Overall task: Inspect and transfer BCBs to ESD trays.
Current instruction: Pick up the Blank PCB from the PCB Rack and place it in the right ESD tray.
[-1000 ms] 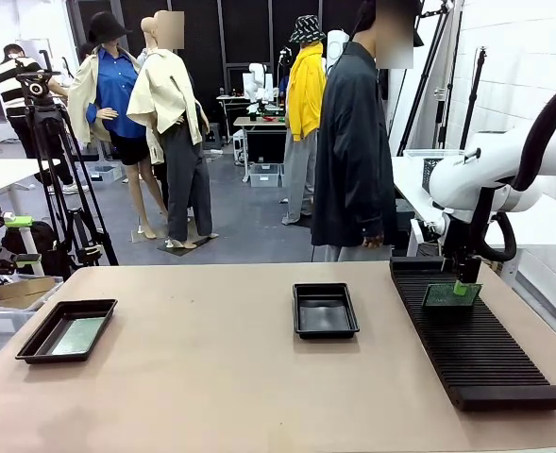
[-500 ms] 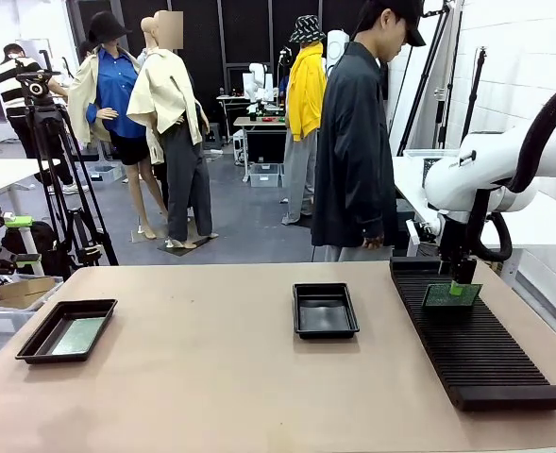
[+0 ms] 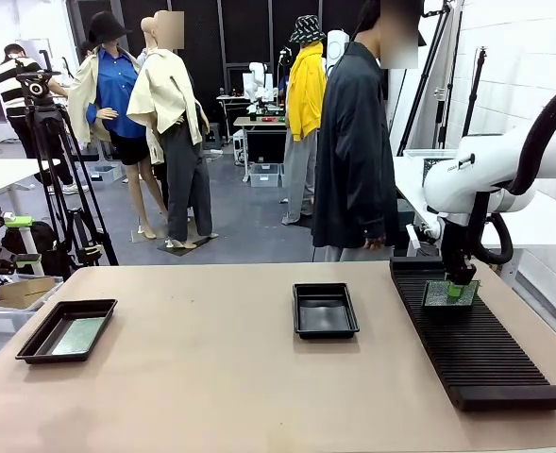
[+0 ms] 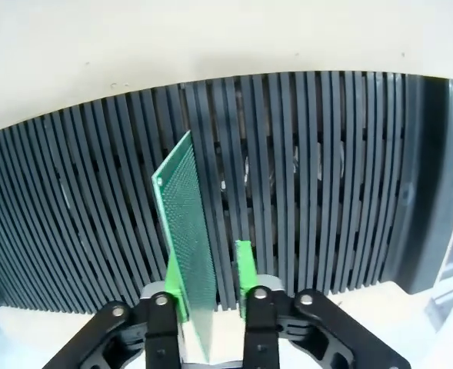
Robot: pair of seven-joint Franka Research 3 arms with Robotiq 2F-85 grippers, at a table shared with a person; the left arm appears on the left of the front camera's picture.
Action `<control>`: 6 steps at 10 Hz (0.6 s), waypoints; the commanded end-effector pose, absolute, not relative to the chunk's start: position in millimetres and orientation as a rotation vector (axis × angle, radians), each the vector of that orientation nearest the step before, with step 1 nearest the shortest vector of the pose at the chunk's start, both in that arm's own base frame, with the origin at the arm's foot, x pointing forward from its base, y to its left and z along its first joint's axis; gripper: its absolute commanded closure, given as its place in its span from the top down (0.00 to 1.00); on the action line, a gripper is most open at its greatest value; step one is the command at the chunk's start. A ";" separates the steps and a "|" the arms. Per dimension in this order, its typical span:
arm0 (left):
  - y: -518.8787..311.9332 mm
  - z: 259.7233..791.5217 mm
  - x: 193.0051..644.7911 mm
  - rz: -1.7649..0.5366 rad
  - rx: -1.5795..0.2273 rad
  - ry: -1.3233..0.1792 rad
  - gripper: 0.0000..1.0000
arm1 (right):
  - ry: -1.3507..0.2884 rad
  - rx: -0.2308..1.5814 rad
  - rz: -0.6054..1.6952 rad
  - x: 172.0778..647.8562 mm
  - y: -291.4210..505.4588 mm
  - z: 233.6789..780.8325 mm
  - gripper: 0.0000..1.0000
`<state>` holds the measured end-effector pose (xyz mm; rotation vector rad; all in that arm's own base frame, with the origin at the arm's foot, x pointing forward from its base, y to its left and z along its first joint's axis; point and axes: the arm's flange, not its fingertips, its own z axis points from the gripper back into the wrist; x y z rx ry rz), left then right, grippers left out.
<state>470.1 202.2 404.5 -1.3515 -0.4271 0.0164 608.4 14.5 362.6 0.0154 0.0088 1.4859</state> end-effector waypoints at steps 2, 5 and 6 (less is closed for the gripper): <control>202.6 406.2 469.0 0.017 -1.348 -0.433 1.00 | 0.055 0.009 1.483 604.6 21.8 362.4 0.00; 202.6 406.2 469.0 0.017 -1.348 -0.433 1.00 | 0.060 0.017 1.487 603.0 23.0 362.6 0.00; 202.6 406.2 469.0 0.017 -1.348 -0.433 1.00 | 0.064 0.017 1.486 602.6 23.1 363.0 0.00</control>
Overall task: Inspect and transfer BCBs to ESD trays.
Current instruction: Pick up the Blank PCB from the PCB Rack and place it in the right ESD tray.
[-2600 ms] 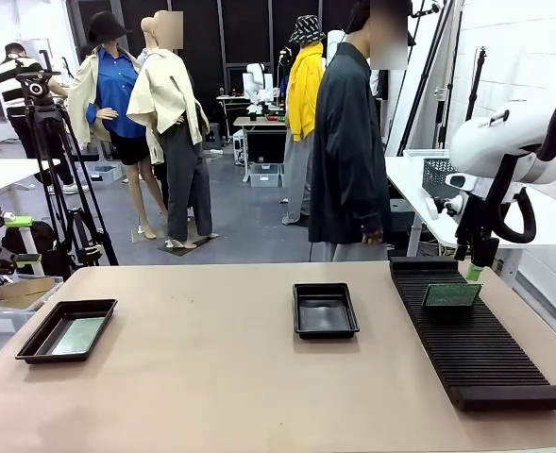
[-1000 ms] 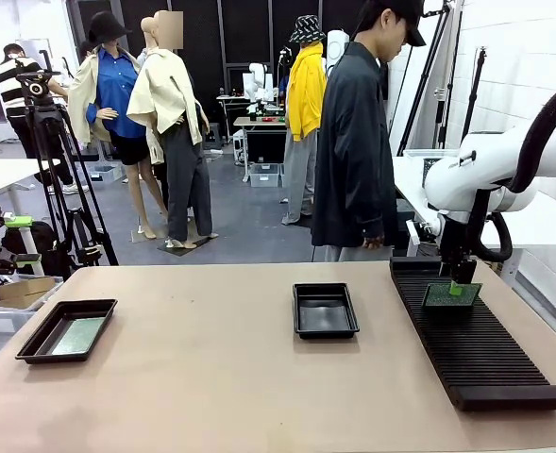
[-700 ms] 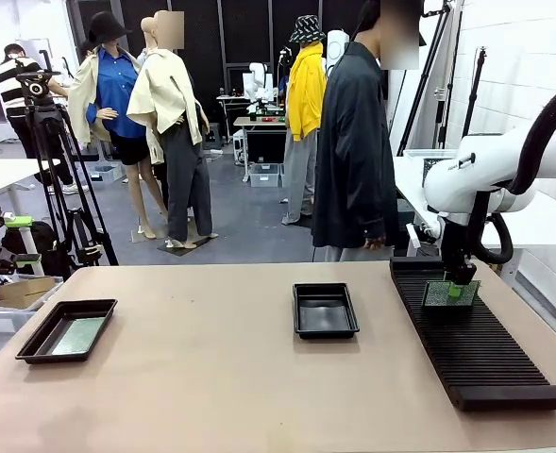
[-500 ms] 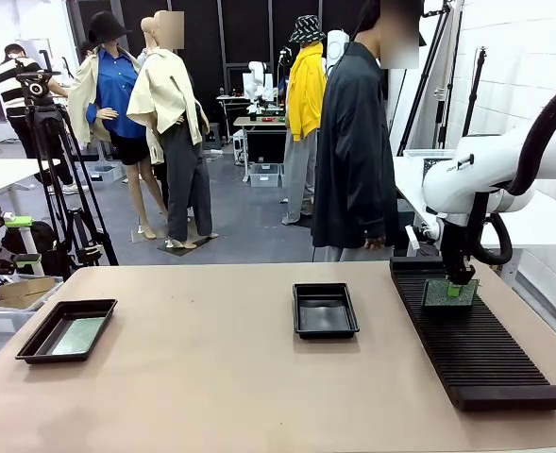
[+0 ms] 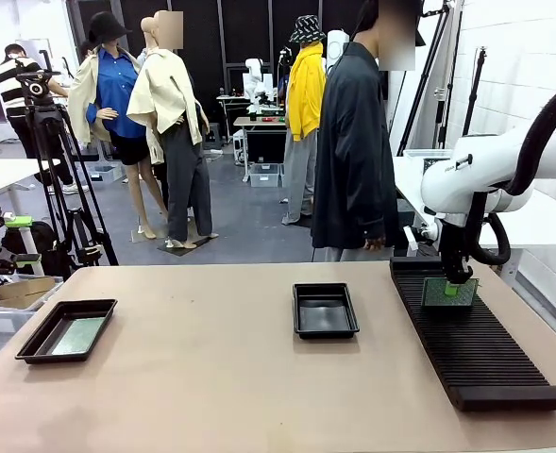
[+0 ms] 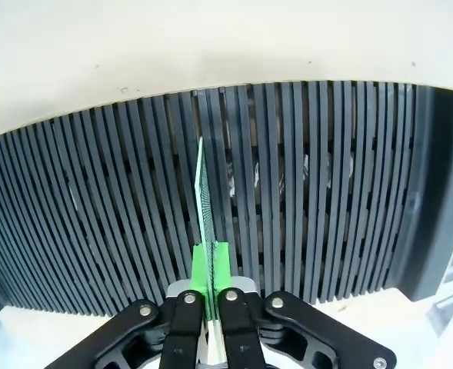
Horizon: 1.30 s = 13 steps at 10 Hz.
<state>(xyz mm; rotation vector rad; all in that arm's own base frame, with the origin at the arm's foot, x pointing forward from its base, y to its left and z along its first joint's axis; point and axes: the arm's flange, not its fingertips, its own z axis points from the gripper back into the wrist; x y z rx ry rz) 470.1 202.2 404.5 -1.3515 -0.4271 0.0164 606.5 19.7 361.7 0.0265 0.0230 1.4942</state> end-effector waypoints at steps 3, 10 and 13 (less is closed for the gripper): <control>202.6 406.2 469.0 0.017 -1.348 -0.433 1.00 | 0.077 0.024 1.478 602.1 22.1 363.6 0.00; 202.6 406.2 469.0 0.017 -1.348 -0.433 1.00 | 0.095 -0.003 1.472 592.8 31.1 394.2 0.00; 202.6 406.2 469.0 0.017 -1.348 -0.433 1.00 | 0.093 -0.075 1.491 578.2 40.2 424.9 0.00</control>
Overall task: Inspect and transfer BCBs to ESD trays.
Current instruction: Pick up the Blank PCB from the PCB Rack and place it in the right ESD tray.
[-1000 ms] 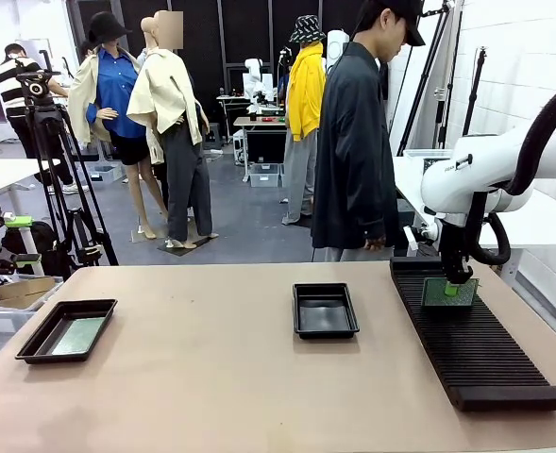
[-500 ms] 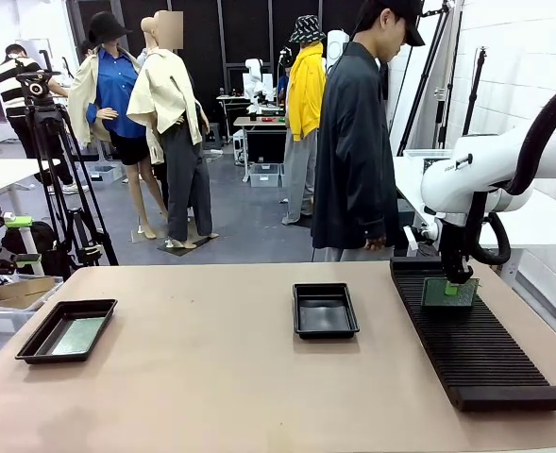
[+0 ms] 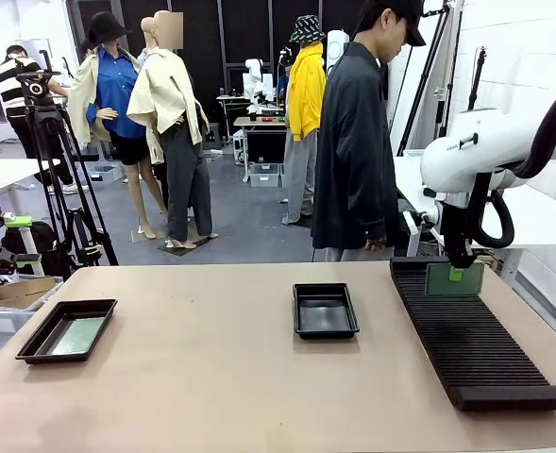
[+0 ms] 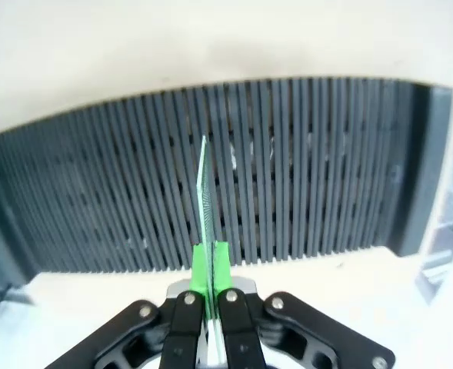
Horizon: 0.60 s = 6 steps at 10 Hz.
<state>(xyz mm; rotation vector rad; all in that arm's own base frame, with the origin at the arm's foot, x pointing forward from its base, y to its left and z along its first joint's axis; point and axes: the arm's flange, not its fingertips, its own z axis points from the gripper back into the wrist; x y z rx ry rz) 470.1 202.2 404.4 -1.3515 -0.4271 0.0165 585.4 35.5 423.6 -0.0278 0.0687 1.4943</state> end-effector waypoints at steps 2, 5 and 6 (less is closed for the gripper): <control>202.6 406.2 469.0 0.017 -1.348 -0.433 1.00 | 0.076 -0.100 1.472 564.8 45.7 438.1 0.00; 202.6 406.2 469.0 0.017 -1.348 -0.433 1.00 | 0.070 0.017 1.285 549.4 51.0 440.9 0.00; 202.6 406.2 469.0 0.017 -1.348 -0.433 1.00 | 0.076 0.105 1.119 543.1 52.0 437.7 0.00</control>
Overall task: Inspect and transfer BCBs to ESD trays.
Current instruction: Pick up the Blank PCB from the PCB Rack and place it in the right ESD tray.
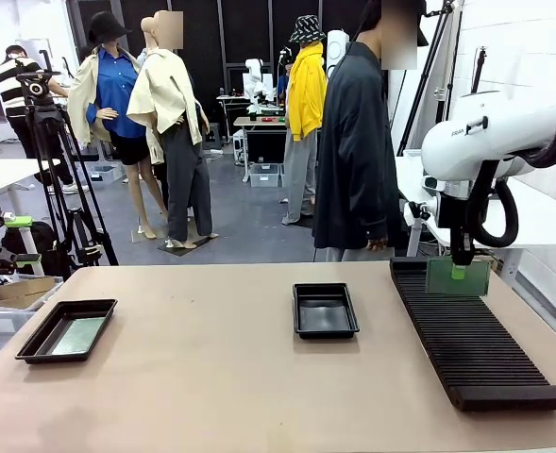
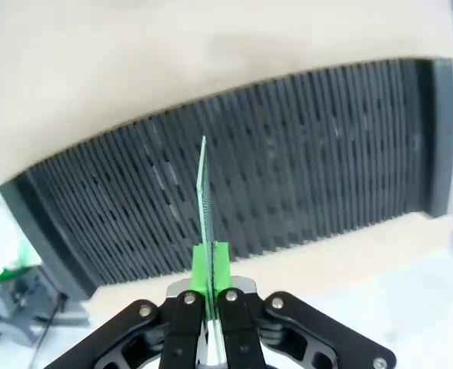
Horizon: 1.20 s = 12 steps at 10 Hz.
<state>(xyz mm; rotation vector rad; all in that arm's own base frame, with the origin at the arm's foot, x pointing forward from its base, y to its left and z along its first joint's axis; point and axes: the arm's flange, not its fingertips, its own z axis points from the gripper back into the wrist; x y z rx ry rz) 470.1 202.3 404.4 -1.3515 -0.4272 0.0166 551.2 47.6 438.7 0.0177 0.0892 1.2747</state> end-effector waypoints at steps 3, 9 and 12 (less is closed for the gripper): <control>202.6 406.2 469.0 0.017 -1.348 -0.433 1.00 | 0.014 0.138 0.699 519.8 73.8 431.8 0.00; 202.6 406.2 469.0 0.017 -1.348 -0.433 1.00 | -0.064 0.290 0.204 518.4 134.1 439.2 0.00; 202.6 406.2 469.0 0.017 -1.348 -0.433 1.00 | -0.059 0.483 0.068 536.5 145.7 450.4 0.00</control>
